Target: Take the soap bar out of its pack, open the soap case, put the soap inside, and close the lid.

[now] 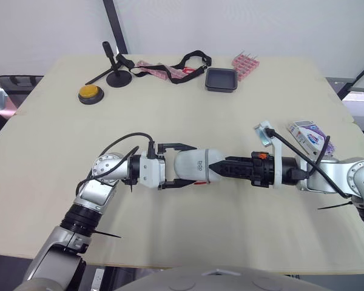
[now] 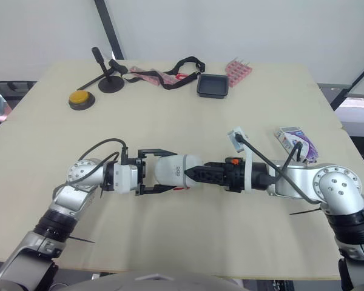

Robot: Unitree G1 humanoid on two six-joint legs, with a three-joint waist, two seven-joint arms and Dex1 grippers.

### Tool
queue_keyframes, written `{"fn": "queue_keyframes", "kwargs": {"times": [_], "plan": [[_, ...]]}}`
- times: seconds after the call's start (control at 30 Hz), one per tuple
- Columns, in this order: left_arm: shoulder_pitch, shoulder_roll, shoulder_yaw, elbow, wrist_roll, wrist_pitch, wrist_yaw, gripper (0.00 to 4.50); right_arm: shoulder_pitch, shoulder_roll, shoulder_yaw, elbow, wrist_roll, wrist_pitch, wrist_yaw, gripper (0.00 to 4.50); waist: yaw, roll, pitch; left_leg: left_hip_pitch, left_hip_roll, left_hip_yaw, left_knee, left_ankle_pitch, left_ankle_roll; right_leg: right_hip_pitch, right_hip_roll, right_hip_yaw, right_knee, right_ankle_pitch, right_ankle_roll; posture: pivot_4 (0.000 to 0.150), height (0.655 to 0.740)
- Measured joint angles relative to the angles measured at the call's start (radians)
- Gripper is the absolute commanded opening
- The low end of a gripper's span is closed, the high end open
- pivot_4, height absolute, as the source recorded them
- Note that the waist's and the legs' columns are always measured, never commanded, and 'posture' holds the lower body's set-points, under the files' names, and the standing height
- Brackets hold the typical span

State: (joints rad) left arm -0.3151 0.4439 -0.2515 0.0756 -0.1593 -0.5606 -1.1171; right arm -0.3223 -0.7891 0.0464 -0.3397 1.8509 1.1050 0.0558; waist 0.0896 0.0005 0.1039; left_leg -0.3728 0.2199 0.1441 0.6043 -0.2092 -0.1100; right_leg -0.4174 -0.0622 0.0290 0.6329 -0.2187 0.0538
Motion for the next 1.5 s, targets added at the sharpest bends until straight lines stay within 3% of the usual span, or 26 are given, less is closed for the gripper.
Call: {"fn": "queue_keyframes", "kwargs": {"times": [0.03, 0.2, 0.23, 0.67, 1.1, 1.33, 1.5], "plan": [[0.000, 0.000, 0.000, 0.000, 0.000, 0.000, 0.001, 3.48, -0.001, 0.000, 0.002, 0.001, 0.000, 0.000, -0.001, 3.76, 0.000, 0.000, 0.000, 0.000, 0.000, 0.000, 0.000, 0.000, 0.000, 0.000, 0.000, 0.000, 0.000, 0.000, 0.000, 0.150, 0.7400], [0.000, 0.006, 0.000, 0.000, 0.003, 0.007, 0.018, 3.48, -0.010, 0.006, 0.020, 0.015, -0.005, -0.002, -0.002, 2.11, 0.001, 0.000, 0.000, 0.000, 0.000, 0.000, 0.000, 0.000, 0.000, 0.000, 0.000, 0.000, 0.000, 0.000, 0.000, 0.150, 0.7400], [-0.001, 0.009, 0.000, 0.000, 0.005, 0.008, 0.021, 3.48, -0.011, 0.009, 0.021, 0.019, -0.005, -0.003, -0.001, 1.99, 0.001, 0.000, 0.000, 0.000, 0.000, 0.000, 0.000, 0.000, 0.000, 0.000, 0.000, 0.000, 0.000, 0.000, 0.000, 0.150, 0.7400], [0.010, 0.009, -0.001, -0.018, -0.008, 0.067, 0.033, 3.48, 0.002, 0.035, 0.017, 0.059, -0.028, -0.009, 0.043, 1.99, 0.001, 0.000, 0.000, 0.000, 0.000, 0.000, 0.000, 0.000, 0.000, 0.000, 0.000, 0.000, 0.000, 0.000, 0.000, 0.150, 0.7400], [0.049, 0.025, 0.005, -0.100, -0.127, 0.214, 0.010, 3.48, 0.063, -0.011, -0.016, 0.083, 0.080, 0.034, 0.156, 1.99, 0.002, 0.000, 0.000, 0.000, 0.000, 0.000, 0.000, 0.000, 0.000, 0.000, 0.000, 0.000, 0.000, 0.000, 0.000, 0.150, 0.7400], [0.069, 0.056, 0.003, -0.090, -0.120, 0.228, -0.027, 3.48, 0.101, -0.170, -0.097, 0.120, 0.054, 0.071, 0.213, 1.99, 0.011, -0.001, 0.000, -0.001, 0.000, 0.000, 0.000, 0.000, 0.000, 0.000, 0.000, 0.000, -0.002, 0.000, 0.000, 0.150, 0.7400], [0.072, 0.057, 0.001, -0.085, -0.113, 0.233, -0.035, 3.48, 0.091, -0.297, -0.177, 0.174, -0.129, 0.098, 0.309, 1.99, 0.014, -0.001, 0.000, -0.001, 0.000, 0.000, 0.000, 0.000, 0.000, 0.000, 0.000, 0.000, -0.002, 0.000, 0.000, 0.150, 0.7400]]}}
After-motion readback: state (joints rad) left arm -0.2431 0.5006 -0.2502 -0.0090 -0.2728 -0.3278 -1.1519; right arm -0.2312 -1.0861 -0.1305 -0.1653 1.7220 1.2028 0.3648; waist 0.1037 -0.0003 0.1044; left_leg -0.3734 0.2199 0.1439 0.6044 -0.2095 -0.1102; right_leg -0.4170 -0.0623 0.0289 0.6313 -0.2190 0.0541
